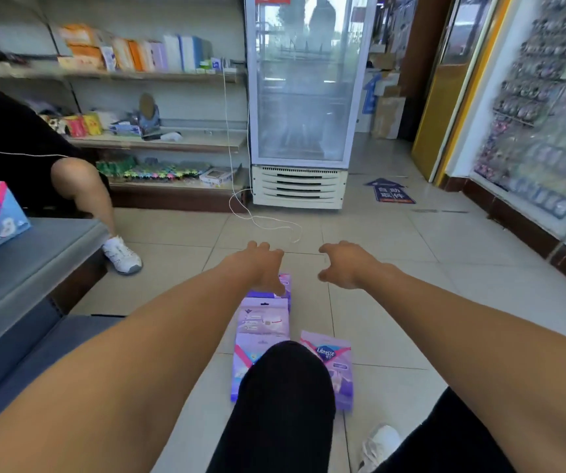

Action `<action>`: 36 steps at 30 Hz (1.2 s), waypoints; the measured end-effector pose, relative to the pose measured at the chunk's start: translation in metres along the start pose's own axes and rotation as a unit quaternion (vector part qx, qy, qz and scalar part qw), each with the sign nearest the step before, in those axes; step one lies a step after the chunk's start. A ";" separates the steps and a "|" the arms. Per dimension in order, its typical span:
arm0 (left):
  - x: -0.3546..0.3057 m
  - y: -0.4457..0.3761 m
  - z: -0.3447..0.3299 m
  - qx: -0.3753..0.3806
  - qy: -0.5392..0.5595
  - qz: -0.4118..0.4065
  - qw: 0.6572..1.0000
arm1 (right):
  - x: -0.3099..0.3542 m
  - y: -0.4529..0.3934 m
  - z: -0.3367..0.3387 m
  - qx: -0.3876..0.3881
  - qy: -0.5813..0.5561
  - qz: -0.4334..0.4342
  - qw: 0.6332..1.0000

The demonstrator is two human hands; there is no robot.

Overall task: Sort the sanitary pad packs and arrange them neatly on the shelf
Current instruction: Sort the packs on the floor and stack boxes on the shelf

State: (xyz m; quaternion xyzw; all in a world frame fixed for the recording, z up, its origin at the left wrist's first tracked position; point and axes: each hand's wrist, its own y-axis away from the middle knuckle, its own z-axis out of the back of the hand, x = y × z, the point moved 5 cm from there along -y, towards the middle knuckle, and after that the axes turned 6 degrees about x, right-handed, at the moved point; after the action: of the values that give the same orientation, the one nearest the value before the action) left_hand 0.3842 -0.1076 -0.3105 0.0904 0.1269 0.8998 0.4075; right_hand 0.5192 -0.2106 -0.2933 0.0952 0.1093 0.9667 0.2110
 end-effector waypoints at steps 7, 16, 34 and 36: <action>0.058 0.065 0.039 -0.017 0.003 0.077 0.997 | 0.086 0.010 0.043 -0.029 0.037 0.098 0.994; 0.155 0.162 0.063 -0.002 -0.001 0.207 0.978 | 0.217 0.023 0.069 -0.052 0.092 0.240 0.965; 0.307 0.415 0.013 -0.022 0.050 0.432 0.900 | 0.436 0.089 0.034 -0.013 0.049 0.447 0.893; 0.313 0.448 0.002 -0.018 0.053 0.461 0.885 | 0.461 0.103 0.022 -0.006 0.037 0.479 0.877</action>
State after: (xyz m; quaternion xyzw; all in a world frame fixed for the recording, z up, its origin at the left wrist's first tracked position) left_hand -0.1376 -0.1555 -0.1552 0.0836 0.0760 0.9918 -0.0594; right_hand 0.0726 -0.1007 -0.1828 0.0987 0.0525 0.9529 -0.2821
